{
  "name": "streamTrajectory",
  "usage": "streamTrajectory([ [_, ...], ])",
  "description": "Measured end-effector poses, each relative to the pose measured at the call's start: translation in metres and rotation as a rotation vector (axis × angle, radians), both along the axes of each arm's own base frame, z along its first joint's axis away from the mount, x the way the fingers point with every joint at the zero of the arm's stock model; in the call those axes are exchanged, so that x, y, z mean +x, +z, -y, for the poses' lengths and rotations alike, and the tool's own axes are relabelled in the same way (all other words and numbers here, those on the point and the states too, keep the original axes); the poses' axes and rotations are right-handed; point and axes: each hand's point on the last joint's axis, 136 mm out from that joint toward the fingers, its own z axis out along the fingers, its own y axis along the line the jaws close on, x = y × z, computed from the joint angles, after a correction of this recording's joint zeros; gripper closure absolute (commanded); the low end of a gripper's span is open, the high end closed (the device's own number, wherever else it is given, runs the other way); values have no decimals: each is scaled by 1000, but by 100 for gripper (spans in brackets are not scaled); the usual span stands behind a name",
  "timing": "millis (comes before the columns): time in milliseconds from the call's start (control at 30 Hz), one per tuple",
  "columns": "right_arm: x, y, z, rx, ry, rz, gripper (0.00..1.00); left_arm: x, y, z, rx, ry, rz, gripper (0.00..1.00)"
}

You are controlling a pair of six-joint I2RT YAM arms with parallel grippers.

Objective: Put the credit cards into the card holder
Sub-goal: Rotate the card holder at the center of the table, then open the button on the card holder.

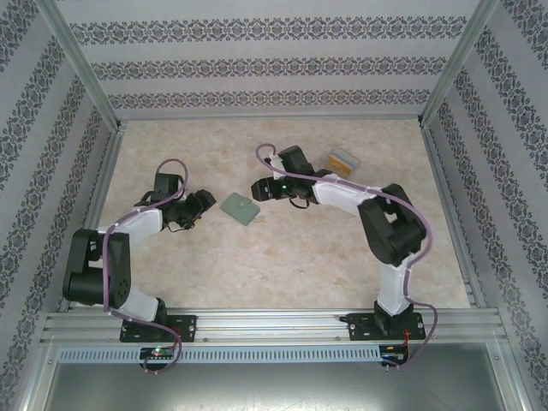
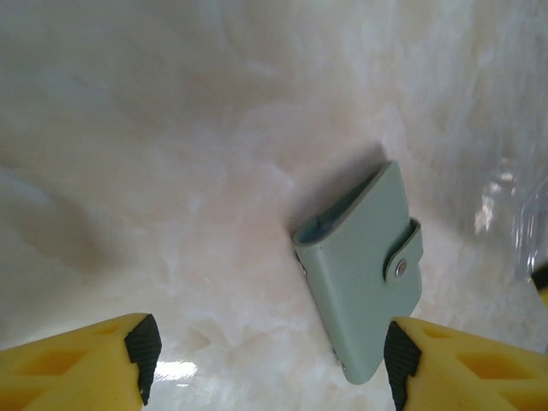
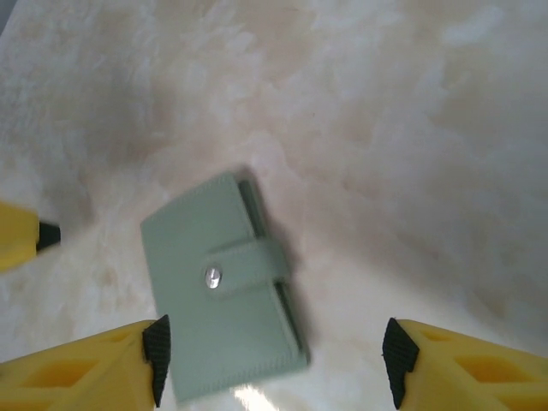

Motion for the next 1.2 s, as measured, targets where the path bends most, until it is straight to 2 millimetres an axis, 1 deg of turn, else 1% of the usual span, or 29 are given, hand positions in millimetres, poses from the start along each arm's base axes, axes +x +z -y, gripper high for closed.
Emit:
streamTrajectory([
  [33, 3, -6, -5, -4, 6, -8, 33, 0, -4, 4, -14, -10, -11, 31],
  [133, 4, -27, -13, -23, 13, -52, 41, 0, -14, 15, -54, -32, -53, 33],
  [200, -1, -40, -15, -30, 14, -90, 43, 0, -18, 21, -76, -45, -67, 33],
  [267, -8, -49, -17, -37, 22, -126, 44, 1, -17, 26, -85, -57, -68, 33],
  [367, -11, -49, -21, -14, 30, -148, 48, 5, -12, 34, -101, -81, -58, 34],
  [467, -21, -51, -28, 37, 37, -175, 49, 11, -9, 40, -126, -98, -46, 39],
  [500, -25, -49, -30, 56, 40, -186, 52, 13, -9, 41, -132, -100, -46, 42],
  [600, -39, -49, -40, 88, 49, -216, 53, 15, -14, 44, -146, -110, -61, 48],
  [700, -56, -49, -52, 123, 67, -254, 56, 18, -20, 46, -151, -113, -75, 49],
  [800, -65, -48, -55, 147, 63, -275, 58, 19, -24, 45, -148, -110, -87, 53],
  [833, -67, -48, -55, 152, 58, -288, 59, 19, -23, 45, -147, -110, -88, 55],
  [867, -67, -48, -55, 163, 55, -294, 59, 21, -23, 46, -148, -111, -86, 60],
  [967, -67, -48, -55, 195, 38, -313, 60, 25, -24, 46, -146, -113, -84, 81],
  [1000, -67, -48, -55, 207, 32, -317, 61, 25, -25, 46, -144, -116, -85, 86],
  [1133, -65, -47, -52, 253, 3, -328, 60, 32, -20, 49, -151, -135, -66, 99],
  [1200, -63, -46, -51, 268, -8, -327, 58, 35, -16, 50, -153, -147, -51, 100],
])
